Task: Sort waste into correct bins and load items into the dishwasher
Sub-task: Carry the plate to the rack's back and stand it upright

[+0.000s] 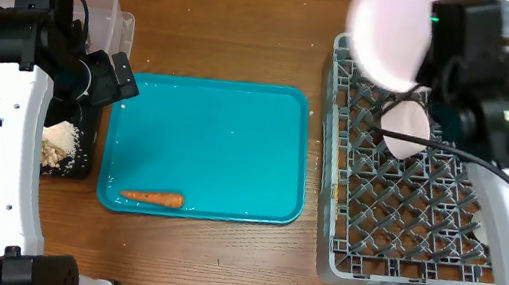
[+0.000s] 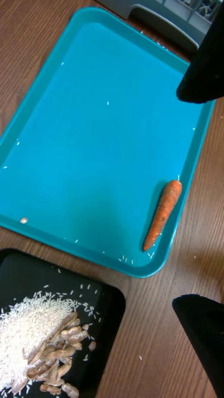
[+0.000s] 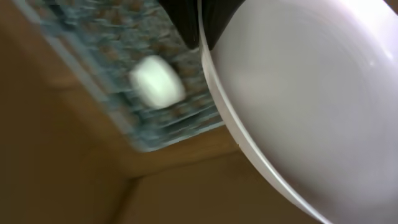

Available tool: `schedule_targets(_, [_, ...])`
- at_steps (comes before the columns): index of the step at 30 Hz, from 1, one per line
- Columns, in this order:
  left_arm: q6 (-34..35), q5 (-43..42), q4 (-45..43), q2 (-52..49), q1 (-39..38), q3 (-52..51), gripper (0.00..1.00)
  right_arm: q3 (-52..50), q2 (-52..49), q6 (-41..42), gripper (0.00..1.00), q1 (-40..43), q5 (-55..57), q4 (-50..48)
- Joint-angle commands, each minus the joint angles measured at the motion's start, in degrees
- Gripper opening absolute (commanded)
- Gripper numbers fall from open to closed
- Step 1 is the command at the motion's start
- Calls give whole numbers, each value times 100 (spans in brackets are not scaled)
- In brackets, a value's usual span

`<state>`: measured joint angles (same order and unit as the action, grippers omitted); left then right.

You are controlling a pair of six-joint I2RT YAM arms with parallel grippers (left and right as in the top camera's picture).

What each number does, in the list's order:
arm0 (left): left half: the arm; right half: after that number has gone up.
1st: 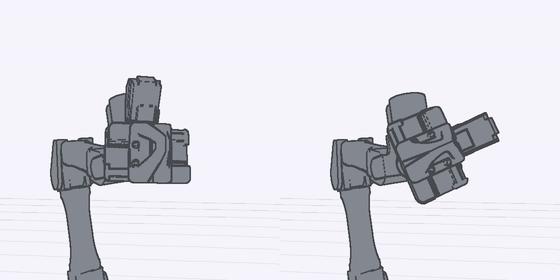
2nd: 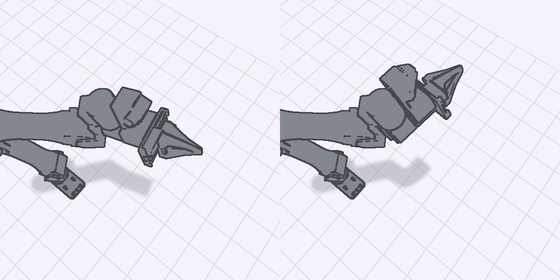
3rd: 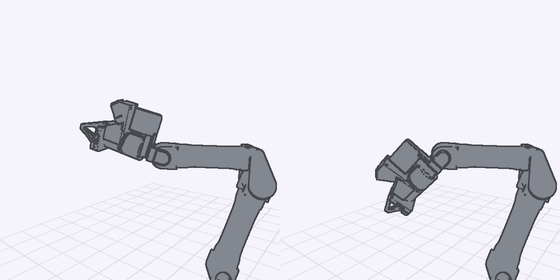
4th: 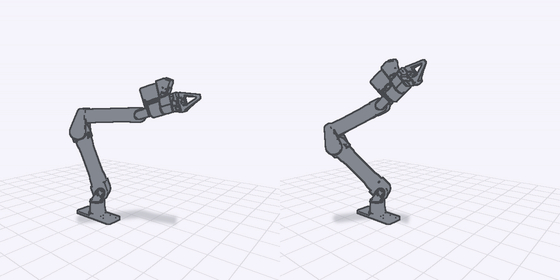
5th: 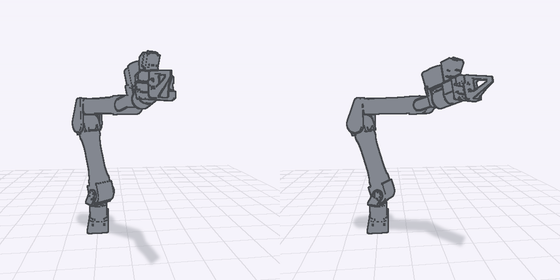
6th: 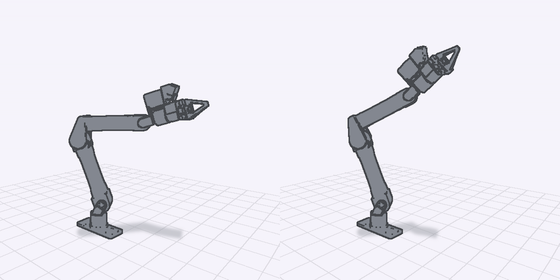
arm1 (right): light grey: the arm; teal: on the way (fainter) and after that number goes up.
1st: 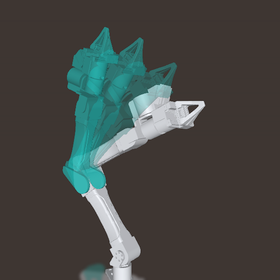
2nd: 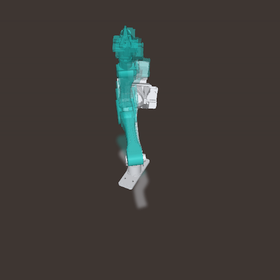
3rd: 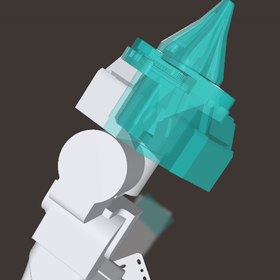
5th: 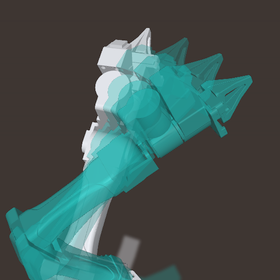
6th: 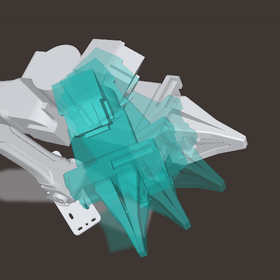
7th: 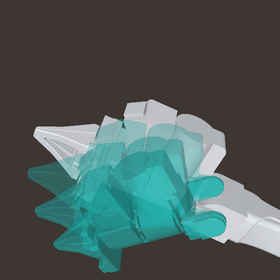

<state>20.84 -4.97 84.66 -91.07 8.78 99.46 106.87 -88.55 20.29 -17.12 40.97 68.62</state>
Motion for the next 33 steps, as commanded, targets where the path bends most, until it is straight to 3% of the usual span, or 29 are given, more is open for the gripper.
schedule_targets(1, [-72,-39,-4,76,20,-37,100,-201,-232,1027,4,160,2813,42])
schedule_targets(12, [-72,-42,-7,76,20,-37,100,-1873,-299,1123,4,1156,3257,-859])
schedule_targets(15, [-70,-42,-11,76,20,-37,100,-2138,-299,1123,4,1381,2680,-1025])
schedule_targets(26, [-70,-61,-63,76,20,-37,100,-3397,-313,1132,4,1425,2009,-1467])
schedule_targets(33, [-68,-61,-72,76,20,-37,100,-3615,-319,1126,4,1239,1545,-1631])
